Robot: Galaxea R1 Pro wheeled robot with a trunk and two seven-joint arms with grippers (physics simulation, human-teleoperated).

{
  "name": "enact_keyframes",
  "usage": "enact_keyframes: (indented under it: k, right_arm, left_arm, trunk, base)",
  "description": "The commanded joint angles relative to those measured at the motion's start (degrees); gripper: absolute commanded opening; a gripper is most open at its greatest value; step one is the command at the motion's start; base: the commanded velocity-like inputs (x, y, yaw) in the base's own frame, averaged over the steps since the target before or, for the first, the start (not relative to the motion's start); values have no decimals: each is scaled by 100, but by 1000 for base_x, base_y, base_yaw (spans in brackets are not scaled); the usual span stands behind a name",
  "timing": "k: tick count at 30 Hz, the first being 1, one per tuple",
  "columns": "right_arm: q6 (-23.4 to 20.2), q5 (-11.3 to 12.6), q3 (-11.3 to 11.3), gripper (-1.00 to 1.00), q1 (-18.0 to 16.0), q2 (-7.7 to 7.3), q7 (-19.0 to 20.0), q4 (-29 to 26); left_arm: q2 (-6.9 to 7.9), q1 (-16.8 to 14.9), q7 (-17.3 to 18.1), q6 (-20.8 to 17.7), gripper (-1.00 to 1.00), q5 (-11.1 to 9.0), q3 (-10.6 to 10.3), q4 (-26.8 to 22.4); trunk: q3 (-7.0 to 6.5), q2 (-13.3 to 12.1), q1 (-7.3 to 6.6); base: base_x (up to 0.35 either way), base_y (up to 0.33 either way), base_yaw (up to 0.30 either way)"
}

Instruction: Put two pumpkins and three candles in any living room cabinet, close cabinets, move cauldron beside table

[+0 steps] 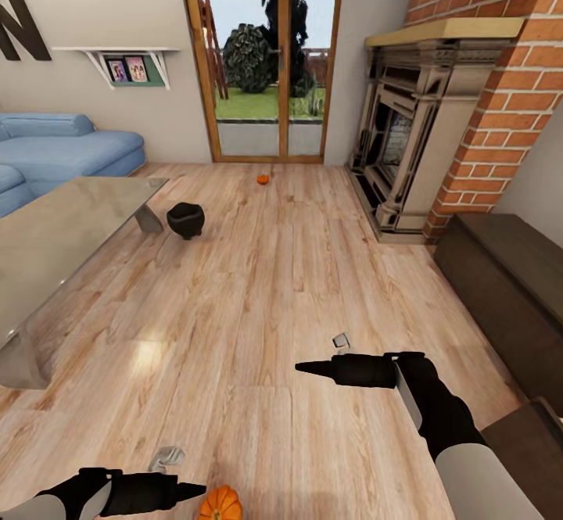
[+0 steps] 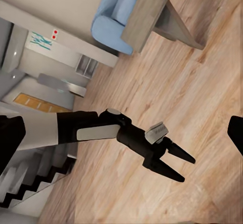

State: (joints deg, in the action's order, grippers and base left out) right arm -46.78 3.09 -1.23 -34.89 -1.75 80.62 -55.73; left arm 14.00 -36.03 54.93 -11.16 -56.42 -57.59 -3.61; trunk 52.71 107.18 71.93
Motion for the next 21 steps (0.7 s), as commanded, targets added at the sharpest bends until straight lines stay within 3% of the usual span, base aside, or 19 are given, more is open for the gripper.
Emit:
enact_keyframes:
  k: [1,21]
  right_arm:
    - [0,1,0,100,0,0,-1,-4]
    - [-6,16,-1,100,0,-1,-2,-17]
  left_arm:
    - [-2,0,0,-2,100,0,2,0]
    - [-31,0,0,-17,100,-14,9,-8]
  trunk:
    - [18,42,23]
    - [378,844,462]
  base:
    - [0,0,0]
    - [0,0,0]
